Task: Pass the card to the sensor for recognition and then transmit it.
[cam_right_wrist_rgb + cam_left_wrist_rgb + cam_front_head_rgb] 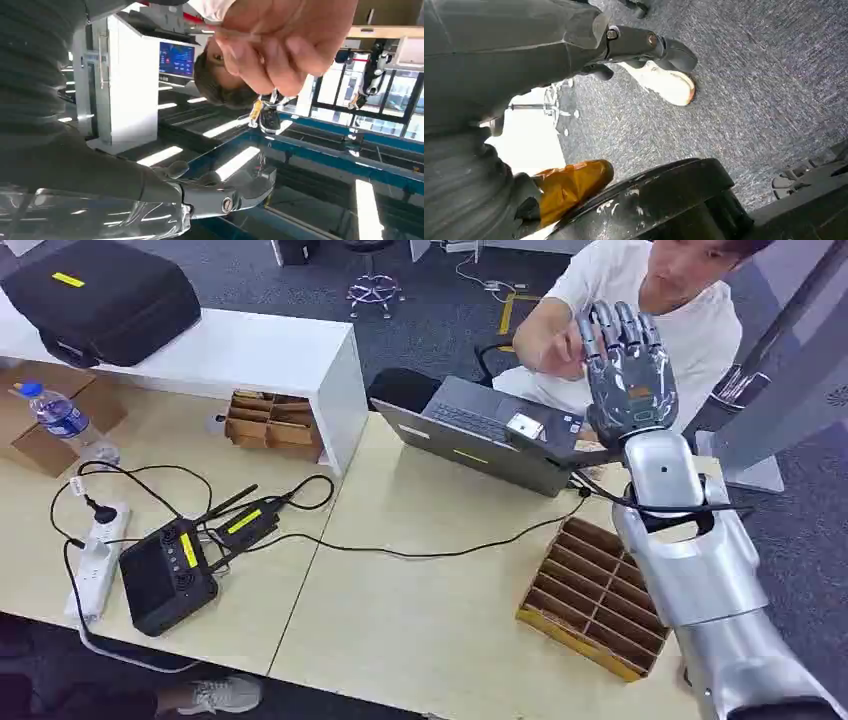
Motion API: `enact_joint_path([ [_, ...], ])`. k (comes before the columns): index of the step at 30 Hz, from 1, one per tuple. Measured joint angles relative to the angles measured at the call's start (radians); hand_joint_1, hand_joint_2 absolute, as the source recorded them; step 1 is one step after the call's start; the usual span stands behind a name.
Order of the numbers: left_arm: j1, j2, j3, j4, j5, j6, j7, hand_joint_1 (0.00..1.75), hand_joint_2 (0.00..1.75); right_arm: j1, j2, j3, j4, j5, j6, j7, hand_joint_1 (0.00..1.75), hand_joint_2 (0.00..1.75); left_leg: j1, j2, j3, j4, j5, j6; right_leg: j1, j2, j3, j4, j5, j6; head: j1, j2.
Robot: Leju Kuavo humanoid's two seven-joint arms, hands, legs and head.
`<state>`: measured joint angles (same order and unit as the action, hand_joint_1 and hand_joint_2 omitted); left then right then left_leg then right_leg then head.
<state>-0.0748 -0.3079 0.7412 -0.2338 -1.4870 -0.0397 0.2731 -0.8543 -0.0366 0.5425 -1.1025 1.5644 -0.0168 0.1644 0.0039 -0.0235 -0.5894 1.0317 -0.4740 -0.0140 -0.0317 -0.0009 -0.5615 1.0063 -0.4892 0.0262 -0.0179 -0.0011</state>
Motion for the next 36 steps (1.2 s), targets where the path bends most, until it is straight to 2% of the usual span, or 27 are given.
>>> enact_joint_path([
  [13,0.0,0.0,-0.005,0.002,-0.002,0.0,0.001,0.0,1.75,0.0,0.0,0.0,0.003,0.0,0.0,0.0,0.0,1.75,0.0,0.0,0.0,0.0,0.0,0.0,0.0,0.0,0.0,0.0,0.0,0.0,0.0,0.0],
  [14,0.0,0.0,-0.005,0.002,-0.002,0.0,0.001,0.0,1.75,0.001,0.0,0.0,0.003,0.0,-0.001,0.0,1.59,1.75,0.0,0.0,0.0,0.0,0.0,0.0,0.0,0.0,0.0,0.0,0.0,0.0,0.0,0.0],
  [15,0.0,0.0,-0.005,0.002,-0.002,0.0,0.001,0.0,1.75,0.001,0.0,0.0,0.003,0.0,-0.002,0.0,1.75,1.75,0.0,0.0,0.0,0.0,0.0,0.0,0.0,0.0,0.0,0.0,0.0,0.0,0.0,0.0],
  [36,-0.001,0.0,-0.008,0.002,-0.006,0.001,0.005,0.0,1.75,0.023,-0.005,-0.032,0.004,0.0,-0.02,-0.011,1.75,1.75,0.0,0.001,0.0,0.0,0.0,0.0,0.0,0.001,-0.001,0.0,0.0,0.0,0.0,0.0],
])
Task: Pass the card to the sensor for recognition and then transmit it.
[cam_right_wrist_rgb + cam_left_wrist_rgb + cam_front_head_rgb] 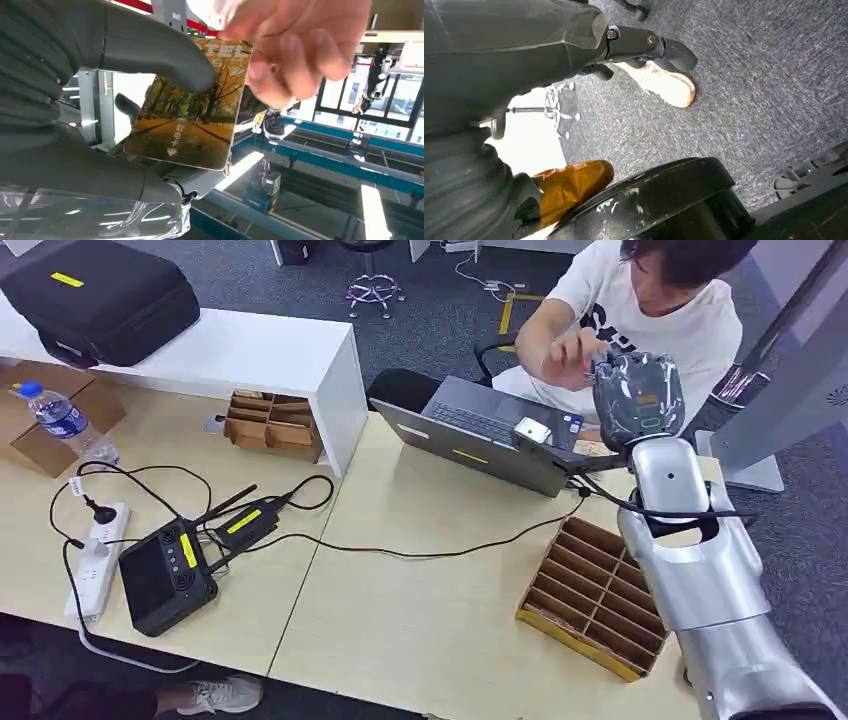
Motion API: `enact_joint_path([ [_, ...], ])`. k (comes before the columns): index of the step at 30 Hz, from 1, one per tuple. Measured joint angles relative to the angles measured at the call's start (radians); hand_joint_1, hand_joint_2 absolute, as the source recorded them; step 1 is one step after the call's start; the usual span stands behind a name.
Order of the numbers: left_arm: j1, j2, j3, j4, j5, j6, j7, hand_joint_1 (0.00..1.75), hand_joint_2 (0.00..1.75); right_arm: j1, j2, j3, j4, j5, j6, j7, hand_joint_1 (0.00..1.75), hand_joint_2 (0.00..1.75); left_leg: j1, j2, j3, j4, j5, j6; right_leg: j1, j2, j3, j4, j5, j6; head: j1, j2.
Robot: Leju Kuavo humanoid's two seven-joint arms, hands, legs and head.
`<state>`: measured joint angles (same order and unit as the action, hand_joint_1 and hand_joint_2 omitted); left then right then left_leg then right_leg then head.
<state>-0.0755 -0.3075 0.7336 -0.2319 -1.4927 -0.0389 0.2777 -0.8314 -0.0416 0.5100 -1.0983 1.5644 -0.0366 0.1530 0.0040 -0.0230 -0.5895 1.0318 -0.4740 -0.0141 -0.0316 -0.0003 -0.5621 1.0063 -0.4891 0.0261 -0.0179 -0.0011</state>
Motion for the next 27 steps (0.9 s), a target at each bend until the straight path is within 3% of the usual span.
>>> enact_joint_path([
  [15,0.0,0.0,-0.005,0.0,-0.003,0.0,0.003,0.0,1.75,0.0,0.0,-0.002,-0.002,0.0,0.013,-0.01,1.75,1.75,0.0,0.0,0.0,0.0,0.0,0.0,0.0,0.0,0.0,0.0,0.0,0.0,0.0,0.0],
  [17,0.0,0.0,-0.005,0.0,0.004,0.003,0.003,0.0,1.75,0.018,-0.001,-0.01,-0.019,-0.045,-0.025,-0.05,1.75,1.75,0.0,0.0,0.001,0.001,0.0,0.0,0.0,0.0,-0.001,0.0,0.0,0.0,0.0,0.0],
  [19,0.001,-0.001,-0.003,0.001,0.027,0.019,0.003,0.0,1.75,0.126,-0.022,-0.048,-0.165,-0.16,-0.147,-0.126,1.75,1.75,0.001,-0.004,0.001,0.001,0.0,0.0,0.001,-0.004,0.001,-0.001,0.0,0.0,0.0,0.0],
  [23,0.003,-0.001,-0.002,0.01,0.079,0.053,0.0,0.0,1.75,0.384,-0.077,-0.12,-0.475,-0.245,-0.199,-0.166,1.75,1.75,0.001,-0.008,0.0,0.001,-0.003,0.002,0.0,-0.008,0.003,-0.002,-0.004,0.002,0.0,0.0],
  [27,0.005,-0.001,0.005,0.013,0.138,0.072,-0.014,0.0,1.75,0.645,-0.096,-0.241,-0.686,-0.459,-0.279,-0.263,1.75,1.75,0.001,-0.008,0.0,0.001,-0.006,0.004,-0.001,-0.008,0.003,-0.003,-0.005,0.002,0.0,0.0],
])
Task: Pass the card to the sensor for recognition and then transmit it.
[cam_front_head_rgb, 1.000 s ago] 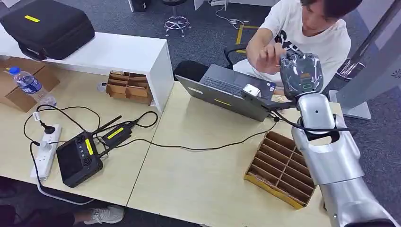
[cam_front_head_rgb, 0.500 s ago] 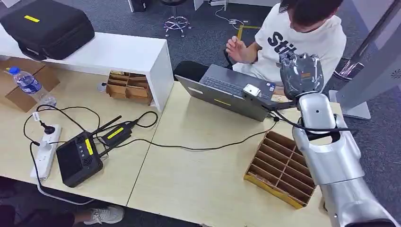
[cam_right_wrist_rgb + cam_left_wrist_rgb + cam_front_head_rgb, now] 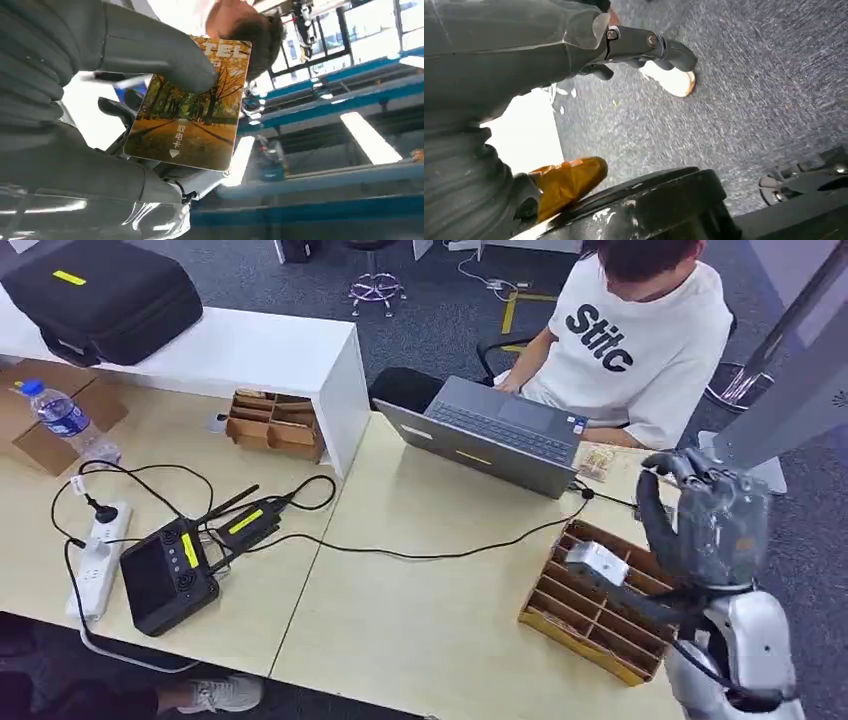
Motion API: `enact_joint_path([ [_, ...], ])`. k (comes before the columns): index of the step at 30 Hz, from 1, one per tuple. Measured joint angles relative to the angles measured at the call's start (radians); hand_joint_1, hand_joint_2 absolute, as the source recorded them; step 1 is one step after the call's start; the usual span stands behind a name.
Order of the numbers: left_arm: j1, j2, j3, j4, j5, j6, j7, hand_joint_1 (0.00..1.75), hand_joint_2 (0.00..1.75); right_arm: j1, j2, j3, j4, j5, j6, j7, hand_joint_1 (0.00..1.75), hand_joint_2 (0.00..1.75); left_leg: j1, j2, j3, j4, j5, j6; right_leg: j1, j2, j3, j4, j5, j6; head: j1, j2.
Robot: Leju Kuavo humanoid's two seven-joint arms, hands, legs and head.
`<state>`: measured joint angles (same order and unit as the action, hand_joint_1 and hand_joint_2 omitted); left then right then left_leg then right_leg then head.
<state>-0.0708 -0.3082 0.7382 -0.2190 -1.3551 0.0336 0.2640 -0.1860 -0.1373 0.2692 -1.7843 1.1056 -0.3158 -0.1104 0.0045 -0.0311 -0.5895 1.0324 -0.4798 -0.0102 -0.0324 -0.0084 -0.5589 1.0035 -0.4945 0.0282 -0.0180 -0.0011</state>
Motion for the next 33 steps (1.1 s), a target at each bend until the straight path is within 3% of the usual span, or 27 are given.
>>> enact_joint_path([
  [2,0.001,0.0,0.004,0.0,0.022,0.007,-0.007,0.0,1.75,0.125,0.0,-0.064,-0.082,-0.13,-0.014,-0.074,1.75,1.75,0.0,0.0,0.0,0.0,0.0,0.0,0.0,0.0,0.0,0.0,0.0,0.0,0.0,0.0],
  [4,0.002,0.0,0.008,0.0,0.029,0.01,-0.011,0.0,1.75,0.2,0.001,-0.11,-0.135,-0.163,-0.015,-0.111,1.75,1.75,-0.001,0.001,0.0,0.0,0.0,0.0,0.0,0.001,0.0,0.0,0.0,0.0,0.0,0.0],
  [11,0.002,0.0,0.012,0.0,0.039,0.013,-0.015,0.0,1.75,0.307,0.002,-0.189,-0.23,-0.187,0.003,-0.12,1.75,1.75,-0.001,0.003,0.002,0.0,0.001,0.0,0.0,0.003,0.001,0.0,0.0,0.0,0.0,0.0],
  [15,0.004,0.0,0.019,0.0,0.073,0.024,-0.026,0.0,1.75,0.397,0.024,-0.236,-0.272,-0.364,0.036,-0.202,1.75,1.75,-0.001,0.002,0.002,0.0,0.001,0.0,0.0,0.002,0.002,0.0,0.0,0.0,0.0,0.0],
  [21,0.005,0.0,0.033,0.0,0.093,0.03,-0.036,0.0,1.75,0.49,0.056,-0.275,-0.286,-0.365,0.048,-0.234,1.75,1.75,-0.001,0.004,0.002,-0.001,0.0,0.0,0.0,0.003,0.002,0.0,0.0,0.0,0.0,0.0],
  [24,0.006,0.0,0.036,0.0,0.099,0.031,-0.036,0.0,1.75,0.513,0.061,-0.286,-0.284,-0.327,0.073,-0.195,1.75,1.75,-0.001,0.004,0.002,-0.001,0.0,0.0,0.0,0.003,0.002,0.0,0.0,0.0,0.0,0.0],
  [27,0.007,0.0,0.042,0.0,0.101,0.031,-0.036,0.0,1.75,0.525,0.052,-0.284,-0.262,-0.267,0.149,-0.111,1.75,1.75,-0.001,0.004,0.003,-0.001,0.0,0.0,0.0,0.003,0.002,0.0,0.0,0.0,0.0,0.0],
  [30,0.007,0.0,0.046,0.0,0.095,0.031,-0.035,0.0,1.75,0.525,0.009,-0.27,-0.167,-0.16,0.192,0.022,1.75,1.75,-0.001,0.004,0.003,-0.001,0.0,0.0,0.0,0.003,0.003,0.0,0.0,0.0,0.0,0.0],
  [33,0.008,0.0,0.049,0.0,0.089,0.031,-0.033,0.0,1.75,0.515,-0.021,-0.258,-0.077,-0.125,0.203,0.083,1.75,1.75,-0.001,0.004,0.003,-0.001,0.0,0.0,0.0,0.003,0.003,0.0,0.0,0.0,0.0,0.0],
])
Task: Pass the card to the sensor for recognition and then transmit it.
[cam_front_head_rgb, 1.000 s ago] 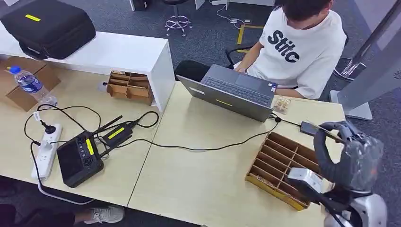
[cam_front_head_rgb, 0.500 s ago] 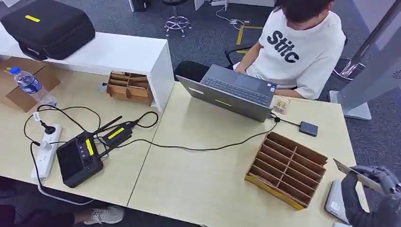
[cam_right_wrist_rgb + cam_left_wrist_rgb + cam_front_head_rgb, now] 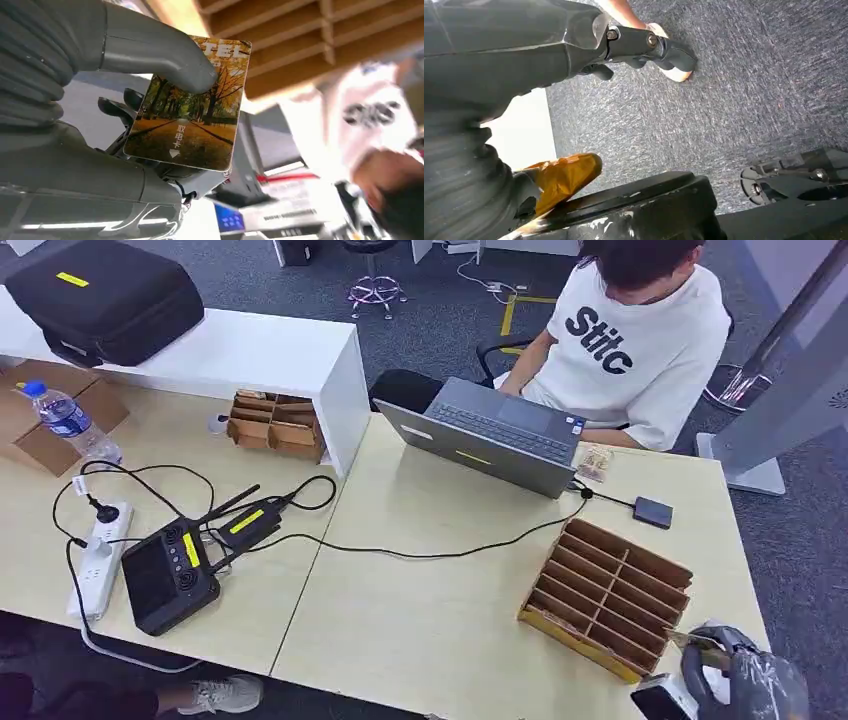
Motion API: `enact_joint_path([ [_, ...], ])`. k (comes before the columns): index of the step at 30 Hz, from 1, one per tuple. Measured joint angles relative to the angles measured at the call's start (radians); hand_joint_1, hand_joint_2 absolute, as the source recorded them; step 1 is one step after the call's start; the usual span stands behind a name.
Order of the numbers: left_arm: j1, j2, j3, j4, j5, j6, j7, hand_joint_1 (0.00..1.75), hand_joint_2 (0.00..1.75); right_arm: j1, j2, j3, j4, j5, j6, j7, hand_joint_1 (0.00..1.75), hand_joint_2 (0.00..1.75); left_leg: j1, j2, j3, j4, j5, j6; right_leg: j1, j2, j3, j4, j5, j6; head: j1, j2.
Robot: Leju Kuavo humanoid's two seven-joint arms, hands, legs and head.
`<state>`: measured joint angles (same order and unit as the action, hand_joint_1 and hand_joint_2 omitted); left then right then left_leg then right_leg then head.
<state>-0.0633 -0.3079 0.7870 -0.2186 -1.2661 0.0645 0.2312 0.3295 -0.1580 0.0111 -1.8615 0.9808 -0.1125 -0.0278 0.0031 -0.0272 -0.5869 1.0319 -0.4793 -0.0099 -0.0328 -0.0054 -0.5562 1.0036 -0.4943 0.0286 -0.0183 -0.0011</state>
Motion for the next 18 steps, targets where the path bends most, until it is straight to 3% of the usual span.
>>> enact_joint_path([
  [7,0.0,0.0,0.002,0.0,-0.003,0.0,0.001,0.0,1.75,-0.026,-0.038,0.002,0.14,0.026,0.002,0.043,1.75,1.75,0.0,0.0,0.0,0.0,0.0,0.0,0.0,0.0,-0.001,0.0,0.0,0.0,0.0,0.0],
  [18,0.0,0.001,0.002,0.0,-0.003,0.0,0.008,0.0,1.75,-0.044,-0.051,0.002,0.18,0.036,0.012,0.06,1.75,1.75,0.0,0.003,0.002,0.0,0.0,0.0,0.0,0.002,0.0,0.0,0.0,0.0,0.0,0.0],
])
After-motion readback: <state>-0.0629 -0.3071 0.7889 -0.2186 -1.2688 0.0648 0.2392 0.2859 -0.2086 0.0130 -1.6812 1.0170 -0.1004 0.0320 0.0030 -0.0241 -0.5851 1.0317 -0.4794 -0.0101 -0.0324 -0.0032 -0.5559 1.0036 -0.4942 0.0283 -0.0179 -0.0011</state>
